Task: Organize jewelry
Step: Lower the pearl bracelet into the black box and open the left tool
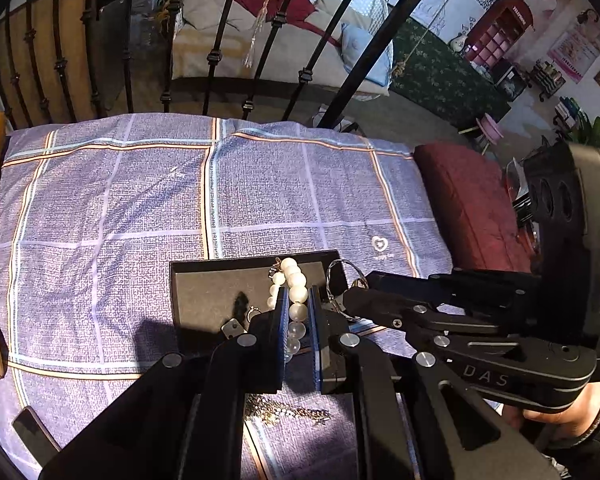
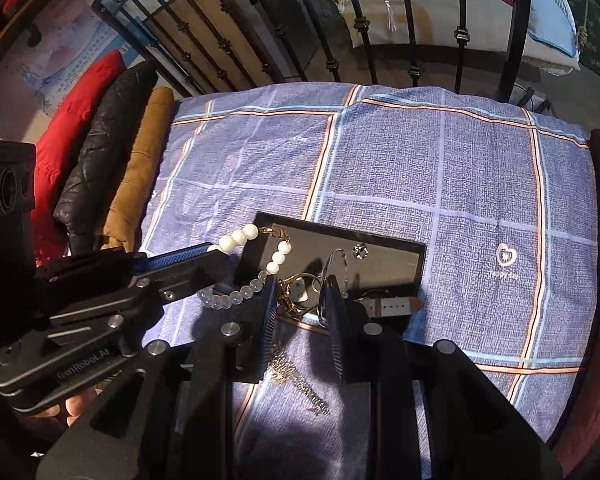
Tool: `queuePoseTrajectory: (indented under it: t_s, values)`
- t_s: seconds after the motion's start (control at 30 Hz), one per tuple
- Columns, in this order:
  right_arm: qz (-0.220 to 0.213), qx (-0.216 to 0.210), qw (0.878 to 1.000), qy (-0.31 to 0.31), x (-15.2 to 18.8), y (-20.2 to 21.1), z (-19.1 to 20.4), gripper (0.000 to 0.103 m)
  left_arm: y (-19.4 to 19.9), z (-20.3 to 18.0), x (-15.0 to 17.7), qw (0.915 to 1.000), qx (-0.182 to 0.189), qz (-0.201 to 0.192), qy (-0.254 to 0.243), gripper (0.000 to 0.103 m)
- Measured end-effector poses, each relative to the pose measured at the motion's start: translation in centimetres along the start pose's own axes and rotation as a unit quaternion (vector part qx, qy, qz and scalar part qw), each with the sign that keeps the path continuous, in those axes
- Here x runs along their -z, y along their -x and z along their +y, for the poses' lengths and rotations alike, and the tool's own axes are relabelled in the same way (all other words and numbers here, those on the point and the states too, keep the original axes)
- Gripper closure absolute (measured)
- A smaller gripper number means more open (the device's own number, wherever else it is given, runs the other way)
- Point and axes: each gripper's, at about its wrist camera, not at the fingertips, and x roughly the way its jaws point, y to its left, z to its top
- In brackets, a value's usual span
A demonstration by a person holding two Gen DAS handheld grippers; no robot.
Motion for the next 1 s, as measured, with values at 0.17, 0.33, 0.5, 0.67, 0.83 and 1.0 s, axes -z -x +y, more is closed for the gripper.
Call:
queuePoseTrajectory:
  t_s: [0.17, 0.33, 0.5, 0.67, 0.83, 1.0]
  values:
    - [0.017, 0.01, 1.0, 0.007, -0.7, -1.9, -1.1, 0.078, -2.0, -0.1, -0.4, 0.9998, -0.007, 0.015, -0.007, 0.094]
    - [0.047, 0.02, 0.999, 0.013, -0.9, -4.9, -2.2, 0.078, -4.6, 0.8, 0.0, 0.9991, -0.02, 0.038, -0.005, 0.094]
    - [0.066, 0.032, 0.997, 0.019, -0.7, -6.4, -2.9, 0.074, -5.6, 1.5, 0.5, 0.9977, -0.039, 0.055, -0.005, 0.069]
    - [0.051, 0.028, 0.998, 0.013, 0.3, -5.0, -2.9, 0.068, -3.4, 2.8, 1.7, 0.9974, -0.053, 0.043, 0.025, 0.04]
    - [0.051, 0.027, 0.998, 0.004, 3.9, -3.3, -2.6, 0.044, -0.5, 4.5, 5.1, 0.9945, -0.073, 0.041, 0.063, 0.008]
    - [0.104, 0.023, 0.993, -0.048, 10.1, -4.3, -3.3, 0.023, -0.7, 6.8, 10.5, 0.9854, -0.083, 0.096, 0.113, 0.007]
